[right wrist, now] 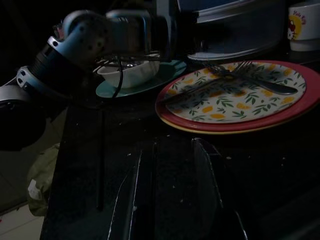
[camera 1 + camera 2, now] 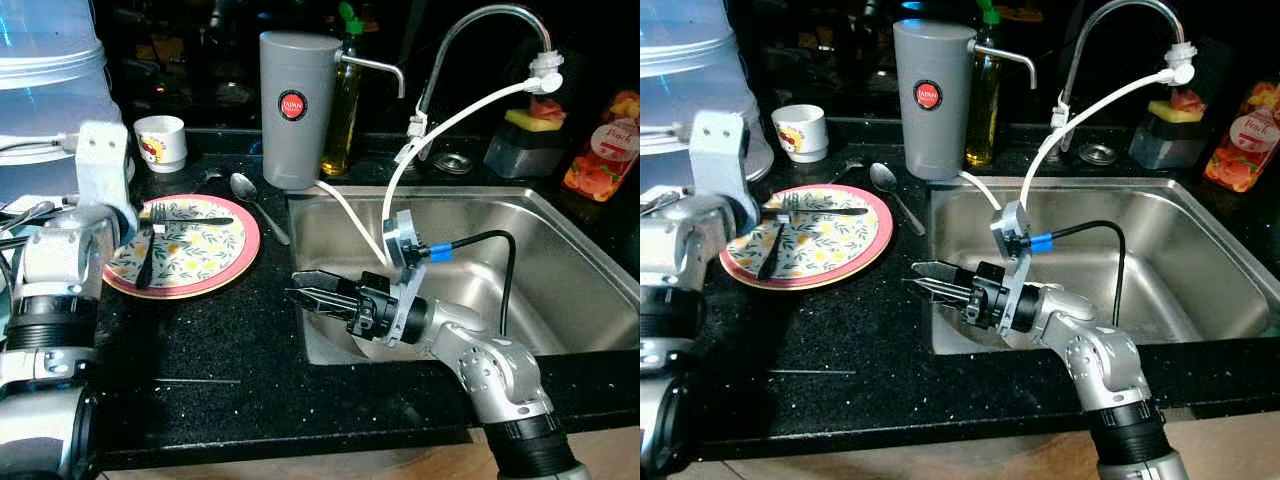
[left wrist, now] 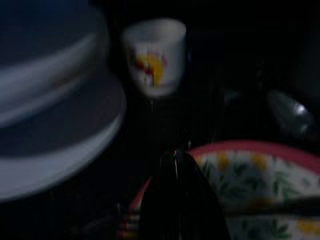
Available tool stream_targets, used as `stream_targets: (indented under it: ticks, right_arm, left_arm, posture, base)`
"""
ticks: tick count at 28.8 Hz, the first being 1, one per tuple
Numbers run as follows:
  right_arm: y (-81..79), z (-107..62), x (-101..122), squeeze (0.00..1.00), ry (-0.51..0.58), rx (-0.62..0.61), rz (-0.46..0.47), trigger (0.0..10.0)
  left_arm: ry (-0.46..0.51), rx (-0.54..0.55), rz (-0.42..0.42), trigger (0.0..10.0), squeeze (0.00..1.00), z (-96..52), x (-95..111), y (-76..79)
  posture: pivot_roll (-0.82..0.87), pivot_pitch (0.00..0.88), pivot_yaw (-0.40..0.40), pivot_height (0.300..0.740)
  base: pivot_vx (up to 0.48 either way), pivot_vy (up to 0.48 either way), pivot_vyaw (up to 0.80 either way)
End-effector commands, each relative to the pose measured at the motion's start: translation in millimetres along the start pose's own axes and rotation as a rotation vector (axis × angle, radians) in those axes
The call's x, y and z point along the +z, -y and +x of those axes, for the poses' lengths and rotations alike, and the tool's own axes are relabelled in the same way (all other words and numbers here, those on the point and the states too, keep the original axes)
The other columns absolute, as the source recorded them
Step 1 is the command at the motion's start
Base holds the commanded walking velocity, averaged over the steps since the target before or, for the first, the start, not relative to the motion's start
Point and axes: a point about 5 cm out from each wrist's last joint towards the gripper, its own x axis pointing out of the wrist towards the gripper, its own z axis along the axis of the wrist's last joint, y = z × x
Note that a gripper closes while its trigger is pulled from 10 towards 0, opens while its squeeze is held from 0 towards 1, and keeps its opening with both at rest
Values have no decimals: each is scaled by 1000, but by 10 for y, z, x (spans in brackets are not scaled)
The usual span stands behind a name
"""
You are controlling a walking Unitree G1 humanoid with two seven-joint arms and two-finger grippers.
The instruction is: Kitchen organization
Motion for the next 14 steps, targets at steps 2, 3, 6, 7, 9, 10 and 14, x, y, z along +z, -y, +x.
stream_targets:
  ticks: [2, 3, 6, 7, 9, 10, 14]
  right_arm:
    - [17, -13, 63, 0, 24, -4, 5, 10000]
    - [23, -13, 92, 0, 40, -7, 6, 10000]
    - [34, 1, 144, 0, 74, -18, 4, 10000]
    - [42, 22, 184, 0, 106, -33, 3, 10000]
    - [46, 50, 227, 0, 144, -50, 7, 10000]
    - [46, 50, 227, 0, 144, -50, 7, 10000]
    - [49, 196, 356, 702, 293, -143, 97, 10000]
  left_arm:
    - [91, -8, 21, 0, 0, -45, 181, 46]
    - [139, -72, 15, 0, 0, -70, 249, 153]
    - [193, -215, -20, 0, 0, -118, 310, 351]
    - [211, -313, -59, 0, 0, -157, 316, 469]
    - [222, -385, -102, 0, 0, -190, 316, 553]
    - [222, -385, -102, 0, 0, -190, 316, 553]
    - [195, -476, -170, 0, 0, -242, 207, 605]
  posture:
    - [134, 54, -33, 740]
    - [133, 50, -36, 740]
    - [133, 50, -36, 740]
    - [133, 50, -36, 740]
    - [133, 50, -36, 740]
    - [133, 50, -36, 740]
    - [109, 45, -35, 740]
  base:
    - [0, 0, 0]
    - [0, 0, 0]
    - [0, 0, 0]
    - [0, 0, 0]
    - [0, 0, 0]
    - [0, 0, 0]
    - [0, 0, 0]
